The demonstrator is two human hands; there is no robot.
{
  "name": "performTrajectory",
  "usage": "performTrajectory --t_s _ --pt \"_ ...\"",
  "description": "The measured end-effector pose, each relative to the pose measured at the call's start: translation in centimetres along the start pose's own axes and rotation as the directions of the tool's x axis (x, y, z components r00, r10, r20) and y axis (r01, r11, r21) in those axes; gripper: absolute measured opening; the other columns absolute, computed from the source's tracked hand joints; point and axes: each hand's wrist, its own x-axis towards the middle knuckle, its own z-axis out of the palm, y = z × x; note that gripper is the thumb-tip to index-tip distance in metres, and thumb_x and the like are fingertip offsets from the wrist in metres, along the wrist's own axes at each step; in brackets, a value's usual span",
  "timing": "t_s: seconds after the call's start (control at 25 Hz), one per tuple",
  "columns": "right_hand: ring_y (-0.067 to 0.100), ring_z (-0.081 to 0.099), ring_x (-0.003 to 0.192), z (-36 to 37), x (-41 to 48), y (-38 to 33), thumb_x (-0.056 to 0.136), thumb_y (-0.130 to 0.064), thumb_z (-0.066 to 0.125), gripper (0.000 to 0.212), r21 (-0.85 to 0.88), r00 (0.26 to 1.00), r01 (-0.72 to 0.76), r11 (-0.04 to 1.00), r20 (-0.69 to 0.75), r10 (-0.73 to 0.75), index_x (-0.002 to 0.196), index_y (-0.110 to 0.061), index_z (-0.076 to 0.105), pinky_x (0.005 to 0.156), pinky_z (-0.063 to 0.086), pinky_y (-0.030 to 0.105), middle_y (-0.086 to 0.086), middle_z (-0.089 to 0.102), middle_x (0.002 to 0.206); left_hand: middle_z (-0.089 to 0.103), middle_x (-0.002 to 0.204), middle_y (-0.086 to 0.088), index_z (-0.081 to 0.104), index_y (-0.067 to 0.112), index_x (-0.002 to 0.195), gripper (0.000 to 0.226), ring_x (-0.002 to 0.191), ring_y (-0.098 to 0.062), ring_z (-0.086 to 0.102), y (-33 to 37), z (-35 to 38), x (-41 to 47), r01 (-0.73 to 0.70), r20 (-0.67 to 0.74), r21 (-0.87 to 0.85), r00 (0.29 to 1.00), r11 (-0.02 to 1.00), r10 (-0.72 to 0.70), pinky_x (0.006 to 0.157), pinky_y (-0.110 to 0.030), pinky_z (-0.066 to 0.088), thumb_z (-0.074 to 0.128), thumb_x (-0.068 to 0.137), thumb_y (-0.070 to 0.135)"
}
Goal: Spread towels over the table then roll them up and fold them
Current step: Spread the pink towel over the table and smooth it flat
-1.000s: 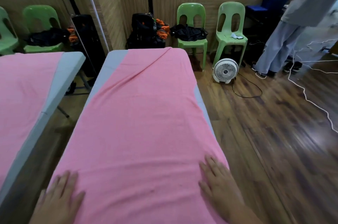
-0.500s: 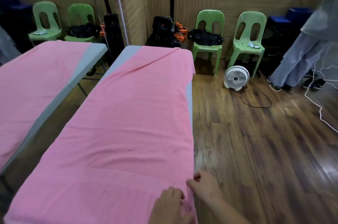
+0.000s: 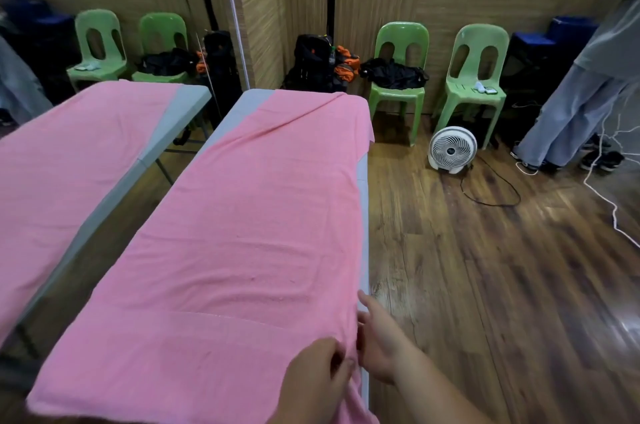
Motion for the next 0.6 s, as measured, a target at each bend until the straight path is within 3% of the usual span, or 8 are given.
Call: performTrajectory --t_s 0.08,0.16,0.28,0.36,0.4,0.48,0.52,0.6 --pt "0.04 0.063 0.11 0.3 0.8 -1.1 0.088 -0.058 0.056 0.069 0.032 1.0 0.007 0.999 0.006 -0.007 0.119 0.003 0.064 0.103 0.045 0.053 0.023 0.067 0.118 0.052 0.071 0.017 0.045 0.034 0.075 0.026 0.069 0.002 0.05 0.0 -0.3 -0.7 0.047 0.002 0.0 0.999 0.999 -0.047 0.066 -0.013 0.037 0.041 0.076 0.06" --pt "0.034 0.066 0.097 0.3 2.1 -3.6 0.088 -0.056 0.054 0.067 0.03 0.994 0.057 0.998 -0.093 -0.054 0.12 0.002 0.064 0.088 0.052 0.045 0.018 0.071 0.104 0.056 0.074 0.015 0.049 0.033 0.082 0.029 0.069 0.003 0.052 0.4 0.0 -1.2 0.2 -0.055 0.007 0.978 0.98 -0.2 0.064 -0.014 0.04 0.044 0.071 0.06" --pt "0.031 0.063 0.086 0.2 4.5 -7.7 0.093 -0.047 0.049 0.056 0.105 0.993 0.064 0.992 -0.105 -0.053 0.117 0.001 0.064 0.076 0.05 0.038 0.017 0.069 0.093 0.062 0.069 0.011 0.058 0.029 0.079 0.03 0.064 -0.003 0.058 3.4 2.0 -0.5 0.434 -0.025 -0.257 0.89 0.863 -0.455 0.066 -0.022 0.05 0.059 0.063 0.054" --pt "0.03 0.064 0.083 0.1 5.7 -9.8 0.091 -0.037 0.05 0.038 0.051 1.0 -0.006 0.999 -0.003 0.007 0.103 -0.005 0.066 0.078 0.049 0.039 0.014 0.07 0.086 0.068 0.064 0.004 0.071 0.021 0.07 0.034 0.064 -0.005 0.062 6.4 3.3 1.7 0.564 0.288 -0.611 0.812 0.556 -0.508 0.075 -0.033 0.056 0.075 0.059 0.053" --pt "0.029 0.063 0.081 0.0 5.9 -10.4 0.087 -0.032 0.053 0.029 -0.015 0.998 -0.041 0.999 0.042 0.041 0.097 -0.009 0.067 0.079 0.049 0.039 0.011 0.069 0.082 0.071 0.07 0.0 0.076 0.019 0.071 0.035 0.07 -0.011 0.066 8.0 4.0 2.9 0.61 0.484 -0.743 0.774 0.276 -0.408 0.077 -0.033 0.056 0.085 0.057 0.05" --pt "0.025 0.061 0.074 -0.5 5.9 -11.2 0.083 -0.024 0.053 0.02 -0.111 0.989 -0.093 0.989 0.103 0.105 0.083 -0.013 0.069 0.075 0.048 0.036 0.006 0.067 0.074 0.071 0.071 -0.012 0.076 0.003 0.082 0.03 0.063 -0.019 0.068 9.9 6.2 4.8 0.432 0.54 -0.836 0.758 -0.339 -0.365 0.065 -0.031 0.057 0.084 0.071 0.03" --pt "0.022 0.059 0.068 -0.6 6.0 -11.5 0.084 -0.021 0.051 0.02 -0.139 0.986 -0.105 0.985 0.116 0.121 0.077 -0.013 0.068 0.07 0.047 0.034 0.004 0.065 0.068 0.069 0.068 -0.013 0.073 -0.004 0.091 0.032 0.052 -0.019 0.066 10.0 7.9 6.0 0.24 0.494 -0.836 0.722 -0.494 -0.485 0.051 -0.028 0.055 0.077 0.078 0.025" --pt "0.02 0.054 0.061 -0.9 5.8 -12.1 0.085 -0.018 0.05 0.016 -0.154 0.986 -0.126 0.98 0.09 0.141 0.072 -0.015 0.059 0.062 0.047 0.031 0.002 0.057 0.064 0.067 0.067 -0.01 0.068 -0.004 0.102 0.058 0.042 -0.018 0.061 10.4 9.8 8.1 -0.069 0.442 -0.808 0.585 -0.585 -0.68 0.04 -0.029 0.052 0.085 0.061 0.035"
